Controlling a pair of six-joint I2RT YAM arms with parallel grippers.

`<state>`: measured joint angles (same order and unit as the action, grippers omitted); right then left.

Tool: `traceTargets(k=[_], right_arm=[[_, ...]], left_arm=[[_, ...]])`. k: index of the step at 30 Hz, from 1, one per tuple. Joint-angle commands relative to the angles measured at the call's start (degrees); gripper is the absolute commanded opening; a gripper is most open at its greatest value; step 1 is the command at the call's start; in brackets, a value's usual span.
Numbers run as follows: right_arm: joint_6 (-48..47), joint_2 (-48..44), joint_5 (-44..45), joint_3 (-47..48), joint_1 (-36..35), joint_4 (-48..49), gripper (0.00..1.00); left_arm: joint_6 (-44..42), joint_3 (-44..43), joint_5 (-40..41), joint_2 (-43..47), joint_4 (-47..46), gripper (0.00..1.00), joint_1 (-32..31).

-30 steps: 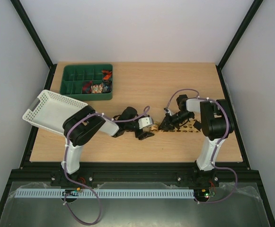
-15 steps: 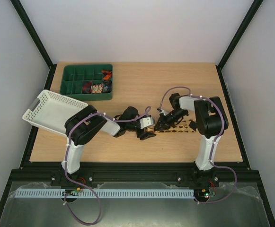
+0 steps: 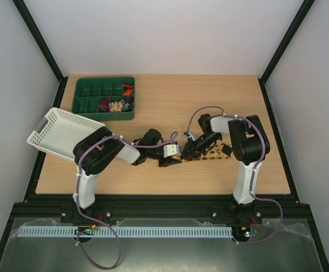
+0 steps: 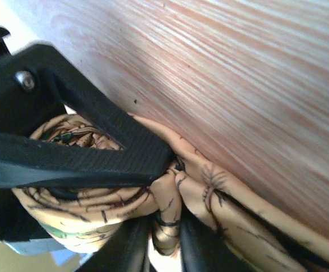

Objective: Roll the ties
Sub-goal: Roll the tie at the center of the board.

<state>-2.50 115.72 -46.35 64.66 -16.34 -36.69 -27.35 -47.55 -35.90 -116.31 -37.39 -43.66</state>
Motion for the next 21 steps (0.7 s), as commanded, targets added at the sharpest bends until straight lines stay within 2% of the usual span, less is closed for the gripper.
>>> traceTargets(k=[1,4,11,16,21], right_arm=[[1.0,-0.7,9.3,-3.0,0.7,0.5,0.23],[1.7,-5.5,6.1,-4.4,2.5,1.6,0.4],[1.5,-13.6,-2.0,-5.6,3.1,3.1,0.56],[4.1,-12.7,-1.6,-5.8,0.3,4.8,0.59],[6.5,-9.9,-0.6,-6.1,-1.3,7.8,0.53]], left_arm=[[-1.2,0.9,-2.5,0.6,5.1,0.4,0.7],[0.1,0.6,-1.8,0.2,6.5,0.32,0.8],[3.1,0.2,-0.7,-1.2,7.8,0.29,0.8],[6.0,-0.7,0.2,-2.2,8.6,0.29,0.9],[7.3,-0.8,0.6,-2.3,8.9,0.29,0.9]])
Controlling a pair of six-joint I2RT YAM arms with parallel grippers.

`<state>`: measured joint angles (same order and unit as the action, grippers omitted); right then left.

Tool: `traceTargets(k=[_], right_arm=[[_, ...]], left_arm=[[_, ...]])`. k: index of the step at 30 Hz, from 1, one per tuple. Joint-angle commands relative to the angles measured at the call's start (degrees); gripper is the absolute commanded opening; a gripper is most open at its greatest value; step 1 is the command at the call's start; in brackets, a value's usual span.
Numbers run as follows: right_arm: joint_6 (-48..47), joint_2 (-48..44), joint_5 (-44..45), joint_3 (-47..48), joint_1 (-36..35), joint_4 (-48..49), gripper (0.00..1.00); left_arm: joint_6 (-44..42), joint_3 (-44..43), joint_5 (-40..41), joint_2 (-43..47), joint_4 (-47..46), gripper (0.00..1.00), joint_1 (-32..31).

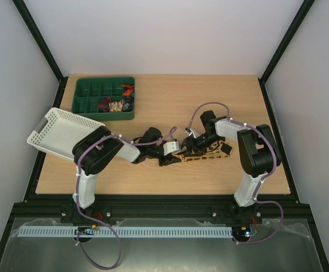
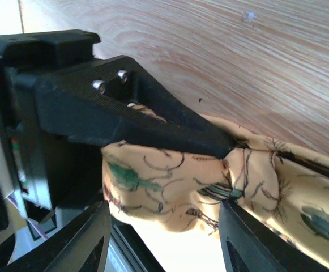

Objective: Roll the ties
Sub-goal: Roll the tie at the center of the board.

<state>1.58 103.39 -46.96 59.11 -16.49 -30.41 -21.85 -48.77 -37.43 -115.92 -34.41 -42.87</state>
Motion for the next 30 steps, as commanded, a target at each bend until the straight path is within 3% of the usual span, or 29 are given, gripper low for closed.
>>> traceTargets(k=[1,3,10,12,20,30], right_arm=[[3.2,3.2,0.7,-0.2,-1.2,2.2,0.51],[3.6,4.1,2.6,0.6,-1.2,2.8,0.43],[3.3,6.9,4.8,1.9,-1.0,1.5,0.03],[2.8,6.9,5.2,1.4,-0.8,1.2,0.01],[-0.2,8.4,13.3,-0.9,1.5,0.8,0.01],[-2.3,7.9,20.6,-2.6,3.1,-0.3,0.01]], left_arm=[[1.7,0.4,2.1,-2.7,6.1,0.29,0.1],[1.2,0.4,2.0,-2.6,6.4,0.29,0.1],[-1.0,0.5,2.0,-2.6,7.7,0.29,0.0],[-1.1,0.2,2.1,-2.6,8.0,0.31,0.0],[1.5,-0.8,-0.3,-0.3,3.7,0.68,0.5],[5.4,-0.5,-0.8,-0.8,-5.5,0.77,-0.1]])
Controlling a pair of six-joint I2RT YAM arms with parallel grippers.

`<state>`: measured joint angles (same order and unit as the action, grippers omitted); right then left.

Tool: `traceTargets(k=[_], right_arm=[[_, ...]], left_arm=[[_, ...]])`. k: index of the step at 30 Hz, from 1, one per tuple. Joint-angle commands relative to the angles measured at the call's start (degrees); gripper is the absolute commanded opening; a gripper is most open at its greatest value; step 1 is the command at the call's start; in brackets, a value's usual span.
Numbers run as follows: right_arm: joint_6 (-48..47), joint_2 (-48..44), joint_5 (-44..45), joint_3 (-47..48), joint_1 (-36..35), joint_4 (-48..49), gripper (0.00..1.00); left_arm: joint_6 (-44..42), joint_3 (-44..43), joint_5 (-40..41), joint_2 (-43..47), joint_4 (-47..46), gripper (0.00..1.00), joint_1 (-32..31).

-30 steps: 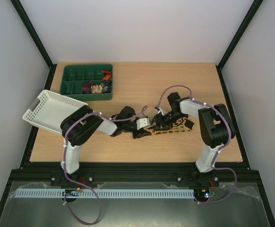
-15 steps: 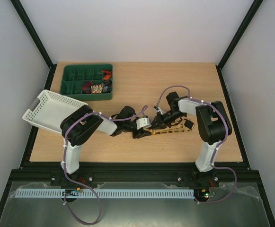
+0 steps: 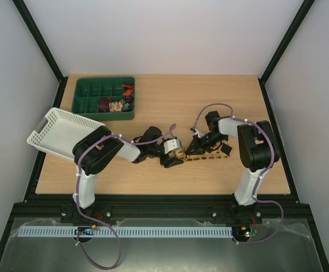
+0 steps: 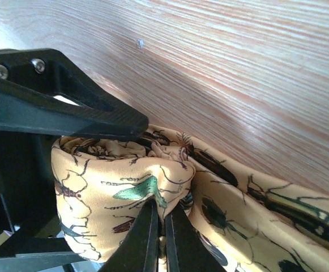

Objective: Roll the ties
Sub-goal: Roll the tie at the center of the board.

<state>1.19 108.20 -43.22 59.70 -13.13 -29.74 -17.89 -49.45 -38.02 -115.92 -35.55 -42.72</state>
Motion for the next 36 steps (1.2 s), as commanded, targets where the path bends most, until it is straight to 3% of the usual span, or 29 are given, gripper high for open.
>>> traceTargets(k=[1,9,11,15,20,27,32,36], right_arm=[[-2.1,2.9,17.2,-3.3,-0.2,-1.0,0.01],[-2.9,2.8,17.7,-2.1,-0.6,-3.1,0.01],[-3.3,3.2,16.8,-2.1,-1.0,-3.3,0.01],[-2.3,3.9,14.7,-1.5,-2.3,-0.1,0.01],[-0.8,6.2,11.6,5.0,-3.5,1.4,0.02],[-5.4,2.7,8.9,7.1,-2.1,-7.1,0.35],[-5.4,-3.2,-0.5,5.5,0.5,-12.3,0.57],[-2.2,-5.1,-7.2,3.9,-0.4,-10.0,0.64]], left_arm=[[1.6,-0.2,-0.2,-1.3,-4.9,0.77,-0.4],[7.3,-3.7,0.1,-5.4,-7.9,0.75,-1.7],[7.4,-3.7,0.3,-6.0,-8.0,0.67,-2.0],[4.9,-1.1,3.7,-4.4,-7.0,0.42,-2.2],[-4.6,5.6,7.0,0.8,-3.6,0.35,-1.9],[-12.7,8.4,10.8,2.6,1.3,0.3,-1.7],[-12.5,7.6,10.8,1.4,2.0,0.29,-1.7],[-13.3,7.2,10.3,1.0,2.7,0.29,-1.8]])
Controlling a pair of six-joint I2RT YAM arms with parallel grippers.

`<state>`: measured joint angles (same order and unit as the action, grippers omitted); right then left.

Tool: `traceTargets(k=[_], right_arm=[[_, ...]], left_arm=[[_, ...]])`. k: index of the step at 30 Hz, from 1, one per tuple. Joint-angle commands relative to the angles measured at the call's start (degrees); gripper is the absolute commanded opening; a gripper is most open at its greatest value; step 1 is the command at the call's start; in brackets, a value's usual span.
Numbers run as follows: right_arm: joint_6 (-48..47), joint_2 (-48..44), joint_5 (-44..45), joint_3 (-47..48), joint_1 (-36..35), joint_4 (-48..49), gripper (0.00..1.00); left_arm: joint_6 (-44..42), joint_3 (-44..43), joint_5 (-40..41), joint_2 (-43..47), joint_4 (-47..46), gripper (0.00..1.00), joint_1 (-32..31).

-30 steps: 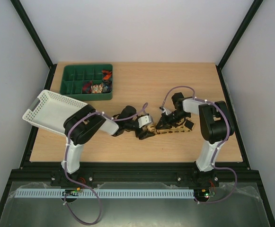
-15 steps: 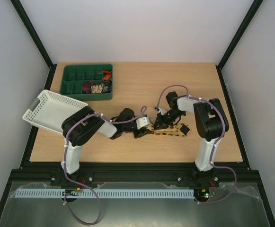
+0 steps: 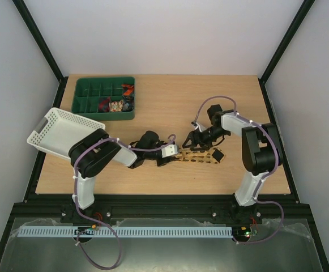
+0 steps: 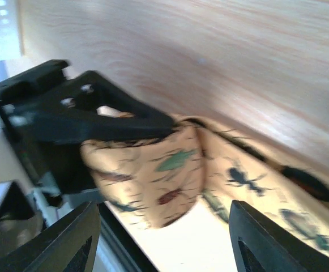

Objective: Roll the ties
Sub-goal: Roll the tie at the center of the board.

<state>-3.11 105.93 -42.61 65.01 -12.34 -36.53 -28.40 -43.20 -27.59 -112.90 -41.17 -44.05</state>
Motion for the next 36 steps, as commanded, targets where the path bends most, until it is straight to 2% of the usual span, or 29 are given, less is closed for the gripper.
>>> traceTargets(k=[1,10,11,15,16,21,25,30,36], right_arm=[[2.5,-2.5,-7.8,-1.6,-1.9,-2.5,0.64],[4.7,3.5,-4.7,-2.5,-4.1,1.3,0.5],[4.6,3.6,-4.3,-3.1,-4.1,1.5,0.44],[5.0,3.0,-1.1,-3.8,-4.1,3.0,0.07],[4.9,3.0,-0.1,-3.8,-4.1,3.0,0.02],[3.1,3.3,8.5,-5.8,-3.8,2.3,0.01],[2.7,2.5,14.2,-6.6,-3.8,3.9,0.01],[1.2,5.5,17.9,-3.7,-4.4,6.2,0.01],[-2.2,10.8,17.0,0.2,-4.6,3.8,0.01]], left_arm=[[-3.1,1.0,-0.3,-2.1,8.6,0.29,-0.5],[-4.0,0.9,-0.8,-2.2,10.4,0.31,-0.5],[-4.0,0.9,-0.7,-2.3,10.4,0.31,-0.4],[-3.9,0.4,-0.8,-2.3,10.7,0.32,-0.4],[-3.7,0.3,-0.9,-2.3,10.8,0.36,-0.4],[-0.2,-1.2,-5.6,-0.8,10.3,0.62,1.2],[4.3,-3.9,-11.1,1.5,10.3,0.75,2.5],[6.7,-1.9,-14.6,5.3,9.1,0.81,3.4],[5.2,2.1,-14.2,5.8,6.6,0.83,4.0]])
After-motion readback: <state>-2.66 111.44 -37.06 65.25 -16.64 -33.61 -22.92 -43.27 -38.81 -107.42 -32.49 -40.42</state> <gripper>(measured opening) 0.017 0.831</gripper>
